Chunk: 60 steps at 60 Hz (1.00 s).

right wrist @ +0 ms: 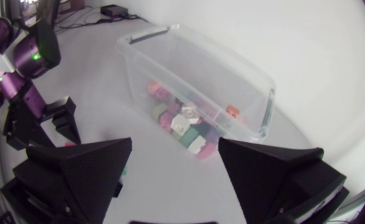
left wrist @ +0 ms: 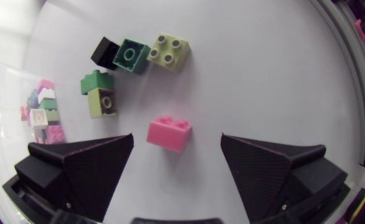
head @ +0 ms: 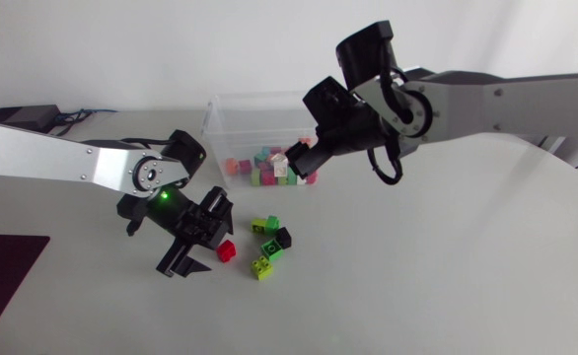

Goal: Place the duplo bricks in the container

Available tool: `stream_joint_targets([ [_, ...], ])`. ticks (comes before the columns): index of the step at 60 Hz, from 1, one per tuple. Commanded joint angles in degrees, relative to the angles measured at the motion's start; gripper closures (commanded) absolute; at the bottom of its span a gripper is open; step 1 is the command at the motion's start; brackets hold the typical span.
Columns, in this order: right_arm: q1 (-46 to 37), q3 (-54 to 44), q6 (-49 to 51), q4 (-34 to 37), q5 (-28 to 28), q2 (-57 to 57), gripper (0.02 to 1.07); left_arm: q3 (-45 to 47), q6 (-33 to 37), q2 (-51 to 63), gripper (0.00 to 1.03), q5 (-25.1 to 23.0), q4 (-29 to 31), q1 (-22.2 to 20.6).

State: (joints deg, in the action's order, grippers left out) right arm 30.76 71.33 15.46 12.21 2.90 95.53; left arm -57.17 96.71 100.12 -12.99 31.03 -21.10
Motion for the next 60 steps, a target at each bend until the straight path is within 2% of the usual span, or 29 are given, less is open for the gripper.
stream_joint_targets([
  [1,0.96,-4.09,0.36,1.06,-0.7,-2.01,0.07,-1.9,2.7,2.63,0.07,0.51,0.61,-1.05],
  [5,1.84,-5.94,-0.96,1.68,-1.49,-2.27,0.07,-2.6,2.61,3.77,0.08,0.51,0.61,-1.57],
  [15,3.16,-6.55,-5.27,5.28,-2.19,-0.69,0.07,-4.71,2.52,6.67,0.18,0.95,0.7,-2.19],
  [24,5.18,-5.76,-8.52,7.92,-3.6,2.21,0.07,-5.59,2.08,7.37,0.35,0.95,0.88,-2.45],
  [33,6.41,-1.63,-11.16,11.96,-3.77,7.13,0.12,-6.38,1.91,7.2,0.74,0.87,2.28,-2.36],
  [37,6.94,0.21,-12.21,13.54,-4.48,9.77,0.13,-6.2,1.47,6.76,0.84,0.78,2.81,-2.28],
  [49,7.82,4.52,-14.76,15.57,-5.36,15.74,0.13,-4.88,0.33,5.0,0.87,-0.1,4.04,-1.57],
  [60,9.31,7.51,-16.52,18.2,-5.36,19.08,0.17,-5.15,-1.52,-0.01,0.87,-4.5,7.03,0.8],
])
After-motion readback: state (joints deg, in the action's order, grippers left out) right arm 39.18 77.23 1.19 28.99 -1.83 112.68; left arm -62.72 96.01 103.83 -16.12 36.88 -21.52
